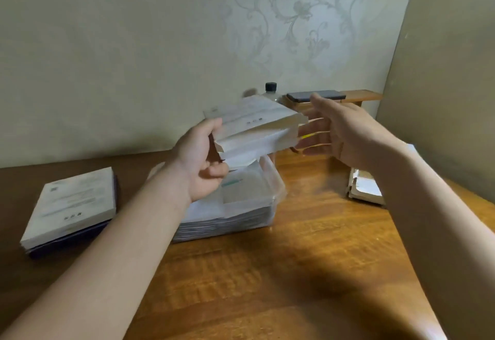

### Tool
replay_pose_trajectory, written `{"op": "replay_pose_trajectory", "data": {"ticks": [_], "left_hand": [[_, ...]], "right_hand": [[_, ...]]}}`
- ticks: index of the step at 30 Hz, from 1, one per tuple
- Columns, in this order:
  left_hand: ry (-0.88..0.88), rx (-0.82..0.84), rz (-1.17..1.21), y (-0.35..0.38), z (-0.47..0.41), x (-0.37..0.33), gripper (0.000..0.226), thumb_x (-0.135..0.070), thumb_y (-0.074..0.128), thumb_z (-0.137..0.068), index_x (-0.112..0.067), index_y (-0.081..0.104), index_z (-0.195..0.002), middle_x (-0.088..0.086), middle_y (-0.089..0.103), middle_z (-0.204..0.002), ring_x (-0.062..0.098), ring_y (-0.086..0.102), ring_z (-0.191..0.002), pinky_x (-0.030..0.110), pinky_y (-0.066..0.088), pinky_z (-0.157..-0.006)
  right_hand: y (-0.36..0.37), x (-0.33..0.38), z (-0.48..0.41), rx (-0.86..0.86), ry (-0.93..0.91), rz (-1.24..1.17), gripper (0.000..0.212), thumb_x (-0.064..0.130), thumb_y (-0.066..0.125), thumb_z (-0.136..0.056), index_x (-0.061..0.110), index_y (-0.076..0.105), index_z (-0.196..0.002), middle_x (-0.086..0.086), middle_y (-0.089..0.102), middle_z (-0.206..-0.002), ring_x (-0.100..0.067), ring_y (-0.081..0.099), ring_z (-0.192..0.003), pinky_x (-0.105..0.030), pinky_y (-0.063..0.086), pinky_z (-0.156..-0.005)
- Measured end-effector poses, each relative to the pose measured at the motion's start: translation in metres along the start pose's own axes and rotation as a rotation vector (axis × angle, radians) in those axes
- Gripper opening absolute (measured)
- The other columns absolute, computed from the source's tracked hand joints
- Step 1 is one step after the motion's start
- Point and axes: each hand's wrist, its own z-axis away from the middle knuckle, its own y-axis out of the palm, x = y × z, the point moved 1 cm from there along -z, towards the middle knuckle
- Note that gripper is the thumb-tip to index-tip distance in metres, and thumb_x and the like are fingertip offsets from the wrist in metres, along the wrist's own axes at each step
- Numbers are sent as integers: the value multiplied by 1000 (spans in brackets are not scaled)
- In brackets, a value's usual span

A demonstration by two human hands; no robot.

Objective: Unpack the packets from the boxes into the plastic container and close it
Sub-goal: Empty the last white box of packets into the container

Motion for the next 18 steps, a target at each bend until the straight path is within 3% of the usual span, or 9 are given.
{"op": "replay_pose_trajectory", "data": {"ticks": [2,4,7,10,12,14,16,18], "left_hand": [[-32,109,-65,33,3,11,18,-31,52,-102,-21,61,-90,-4,55,-67,7,38,-40,16,16,-28],[-56,208,-112,65,2,24,20,-31,49,-103,-20,65,-106,-3,59,-73,6,40,-43,16,15,-31],[-60,267,-170,107,-7,45,33,-35,47,-104,-19,64,-128,2,69,-96,9,44,-53,16,16,-31],[2,252,-302,142,-15,66,36,-48,58,-95,-25,71,-119,0,74,-107,13,54,-67,19,18,-34],[77,176,-451,160,-18,78,47,-58,67,-81,-26,69,-116,0,72,-116,18,55,-86,23,26,-37],[192,126,-588,174,-20,91,34,-49,65,-90,-22,66,-109,-3,68,-112,17,59,-93,26,39,-44],[304,135,-691,186,-20,101,18,-34,59,-100,-18,67,-98,-6,67,-101,14,61,-85,26,47,-50],[371,135,-761,195,-24,110,22,-28,56,-102,-12,70,-95,-8,66,-92,10,57,-72,23,48,-56]], "right_hand": [[-21,-5,12,-29,2,-42,38,41,60,-95,7,65,-111,-15,73,-99,-29,71,-75,-48,56,-84],[-45,-12,25,-111,-12,-39,25,28,63,-95,5,67,-105,-13,71,-96,-27,69,-73,-48,56,-82],[-86,-23,43,-267,-13,-82,16,10,61,-93,-3,69,-94,-15,62,-90,-29,64,-74,-45,58,-74],[-122,-35,58,-414,7,-192,12,7,61,-92,0,69,-86,-14,58,-81,-25,59,-58,-37,59,-60],[-143,-45,62,-513,18,-237,12,8,63,-91,5,65,-79,-11,47,-73,-17,43,-43,-29,52,-50],[-159,-57,61,-548,16,-259,12,10,63,-91,5,65,-80,-11,44,-76,-16,36,-45,-31,53,-54],[-169,-70,59,-571,12,-279,15,14,65,-92,2,67,-83,-11,48,-76,-17,40,-51,-30,53,-54],[-174,-82,54,-605,-8,-251,19,20,66,-93,3,71,-87,-10,66,-81,-21,58,-62,-28,52,-52]]}}
